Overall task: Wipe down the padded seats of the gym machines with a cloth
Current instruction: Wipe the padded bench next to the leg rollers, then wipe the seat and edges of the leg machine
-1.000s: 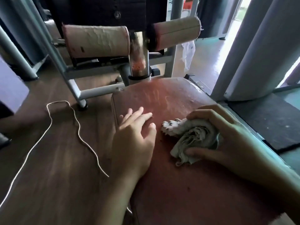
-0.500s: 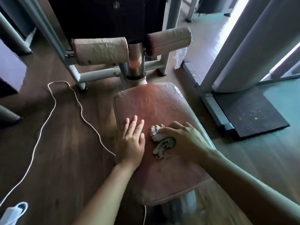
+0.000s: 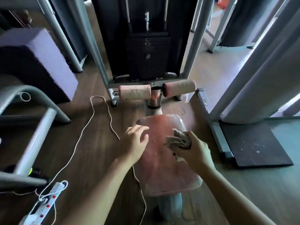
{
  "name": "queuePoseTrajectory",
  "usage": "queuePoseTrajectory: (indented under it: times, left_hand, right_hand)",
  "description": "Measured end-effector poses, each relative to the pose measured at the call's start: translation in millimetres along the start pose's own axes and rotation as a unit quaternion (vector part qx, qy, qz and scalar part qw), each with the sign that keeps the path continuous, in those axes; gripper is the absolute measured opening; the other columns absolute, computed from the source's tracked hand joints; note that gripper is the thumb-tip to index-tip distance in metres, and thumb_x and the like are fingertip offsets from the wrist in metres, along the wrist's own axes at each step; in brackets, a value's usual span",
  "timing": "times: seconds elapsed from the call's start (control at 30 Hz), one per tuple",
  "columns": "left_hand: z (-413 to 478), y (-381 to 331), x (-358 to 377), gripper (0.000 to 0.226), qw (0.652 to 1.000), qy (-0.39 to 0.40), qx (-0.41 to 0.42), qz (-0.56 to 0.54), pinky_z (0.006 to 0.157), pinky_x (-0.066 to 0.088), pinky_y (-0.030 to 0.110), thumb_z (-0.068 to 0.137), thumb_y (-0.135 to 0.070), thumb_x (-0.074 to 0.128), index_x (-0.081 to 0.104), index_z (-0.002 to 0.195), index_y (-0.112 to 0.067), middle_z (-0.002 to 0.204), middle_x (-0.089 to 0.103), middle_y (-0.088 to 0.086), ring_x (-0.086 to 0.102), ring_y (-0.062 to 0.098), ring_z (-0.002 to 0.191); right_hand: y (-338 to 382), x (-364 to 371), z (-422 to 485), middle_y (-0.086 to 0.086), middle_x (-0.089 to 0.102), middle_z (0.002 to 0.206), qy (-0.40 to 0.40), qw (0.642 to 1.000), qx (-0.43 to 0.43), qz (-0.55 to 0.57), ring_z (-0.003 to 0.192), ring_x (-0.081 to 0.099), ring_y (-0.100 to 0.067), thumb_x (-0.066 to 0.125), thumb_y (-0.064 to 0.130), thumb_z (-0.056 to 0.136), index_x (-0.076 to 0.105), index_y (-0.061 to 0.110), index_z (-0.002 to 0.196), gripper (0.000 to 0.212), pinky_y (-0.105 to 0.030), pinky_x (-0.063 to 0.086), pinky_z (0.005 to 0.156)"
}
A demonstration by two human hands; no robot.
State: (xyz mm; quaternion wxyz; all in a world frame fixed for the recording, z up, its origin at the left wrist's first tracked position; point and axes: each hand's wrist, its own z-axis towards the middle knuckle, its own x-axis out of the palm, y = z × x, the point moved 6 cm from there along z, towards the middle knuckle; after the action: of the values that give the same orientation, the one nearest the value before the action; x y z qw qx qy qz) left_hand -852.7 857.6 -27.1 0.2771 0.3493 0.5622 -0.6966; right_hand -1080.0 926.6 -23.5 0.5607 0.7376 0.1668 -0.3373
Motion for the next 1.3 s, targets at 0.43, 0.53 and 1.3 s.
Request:
queuePoseTrajectory:
  times: [0.43, 0.53, 1.3]
  left_hand:
    - [-159, -123, -302, 0.024, 0.980, -0.198, -0.015, 0.000, 0.096, 0.047, 0.028, 0.093, -0.029, 0.061, 0.071, 0.114, -0.021, 0.115, 0.066, -0.013, 0.061, 0.008, 0.109]
    - [-213, -119, -347, 0.031, 0.973, -0.225, -0.050, -0.004, 0.095, 0.049, 0.031, 0.092, -0.033, 0.054, 0.071, 0.114, -0.020, 0.114, 0.066, -0.013, 0.061, 0.008, 0.110]
    - [-871, -174, -570, 0.028, 0.831, -0.433, -0.294, 0.189, 0.086, 0.054, 0.039, 0.093, -0.044, 0.054, 0.070, 0.111, -0.030, 0.109, 0.066, -0.021, 0.062, 0.006, 0.104]
  right_hand:
    - [236, -122, -151, 0.008, 0.074, 0.095, 0.072, 0.964, -0.193, 0.167, 0.087, 0.072, -0.007, 0.088, 0.037, 0.071, 0.068, 0.037, 0.106, 0.040, -0.036, 0.061, 0.073]
    - [288, -110, -194, 0.018, 0.074, 0.090, 0.108, 0.945, -0.266, 0.161, 0.079, 0.070, 0.002, 0.090, 0.023, 0.069, 0.066, 0.037, 0.099, 0.041, -0.014, 0.055, 0.065]
    - [424, -27, -770, 0.021, 0.071, 0.089, 0.345, 0.729, -0.580, 0.113, 0.083, 0.069, 0.002, 0.088, 0.043, 0.070, 0.065, 0.036, 0.113, 0.049, -0.027, 0.056, 0.072]
